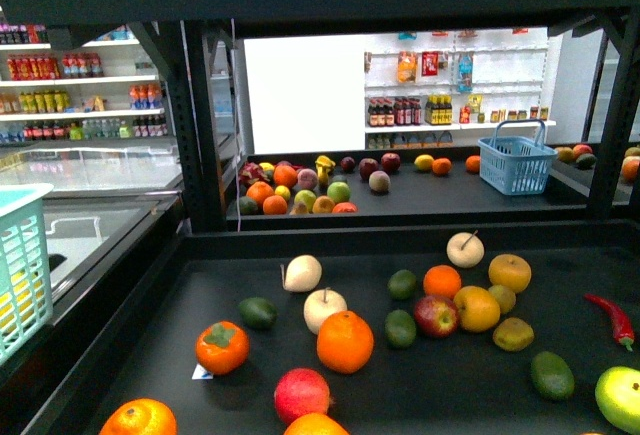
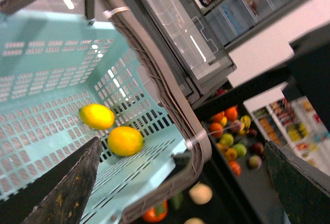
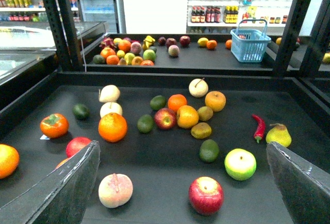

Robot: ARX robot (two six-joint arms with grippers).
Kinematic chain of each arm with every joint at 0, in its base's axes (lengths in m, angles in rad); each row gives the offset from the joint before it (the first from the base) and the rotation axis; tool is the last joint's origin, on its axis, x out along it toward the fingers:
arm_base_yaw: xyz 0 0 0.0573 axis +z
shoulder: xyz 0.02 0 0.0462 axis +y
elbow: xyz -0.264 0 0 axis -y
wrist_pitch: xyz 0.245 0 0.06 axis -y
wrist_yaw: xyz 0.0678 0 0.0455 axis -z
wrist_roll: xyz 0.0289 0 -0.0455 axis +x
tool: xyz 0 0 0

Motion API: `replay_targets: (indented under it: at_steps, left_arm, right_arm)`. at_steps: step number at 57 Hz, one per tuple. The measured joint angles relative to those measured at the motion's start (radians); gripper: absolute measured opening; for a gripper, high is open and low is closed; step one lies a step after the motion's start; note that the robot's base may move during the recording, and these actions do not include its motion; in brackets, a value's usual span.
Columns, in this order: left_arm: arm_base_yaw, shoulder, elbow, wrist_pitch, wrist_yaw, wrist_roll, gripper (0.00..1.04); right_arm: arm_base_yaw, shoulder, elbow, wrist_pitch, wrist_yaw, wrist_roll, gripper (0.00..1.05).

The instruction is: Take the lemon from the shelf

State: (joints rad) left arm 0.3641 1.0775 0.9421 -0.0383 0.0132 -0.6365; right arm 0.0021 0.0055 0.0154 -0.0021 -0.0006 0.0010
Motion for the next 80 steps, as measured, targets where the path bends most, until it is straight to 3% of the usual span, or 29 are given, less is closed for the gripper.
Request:
replay_targets:
  at_steps: [6, 13, 18, 24, 26, 34, 46, 80]
  left_arm:
    - [-0.088, -0.255, -0.066, -0.15, -0.055, 0.177, 0.97]
    - [-0.252, -0.518, -0.134, -0.306, -0.21, 0.267, 0.97]
    - [-0.385, -0.617, -0.19, -0.272, -0.354, 0.311, 0.96]
    - [-0.372, -0.701, -0.322, -0.167, -0.084, 0.485, 0.78]
    - [-0.371, -0.729, -0.384, -0.141, -0.036, 0.529, 0.71]
    - [-0.37, -0.839, -0.601, -0.058, -0.016, 0.603, 0.43]
    - [-0.37, -0.913, -0.731, -0.015, -0.015, 0.621, 0.04]
    - [-0.369, -1.015, -0.871, 0.026, -0.013, 0.625, 0.03]
  right_arm:
    - [0.0, 0.0, 0.0, 0.0, 0.0, 0.0, 0.97]
    - [0.0, 0.0, 0.0, 0.0, 0.001, 0.0, 0.97]
    - [0.0, 0.0, 0.0, 0.0, 0.0, 0.0, 0.97]
    - [0.0, 0.0, 0.0, 0.0, 0.0, 0.0, 0.97]
    - [0.0, 0.0, 0.0, 0.0, 0.0, 0.0, 0.97]
    - [0.0, 0.0, 0.0, 0.0, 0.0, 0.0, 0.97]
    - [0.0, 0.0, 0.0, 0.0, 0.0, 0.0, 0.97]
    - [0.0, 0.0, 0.0, 0.0, 0.0, 0.0, 0.97]
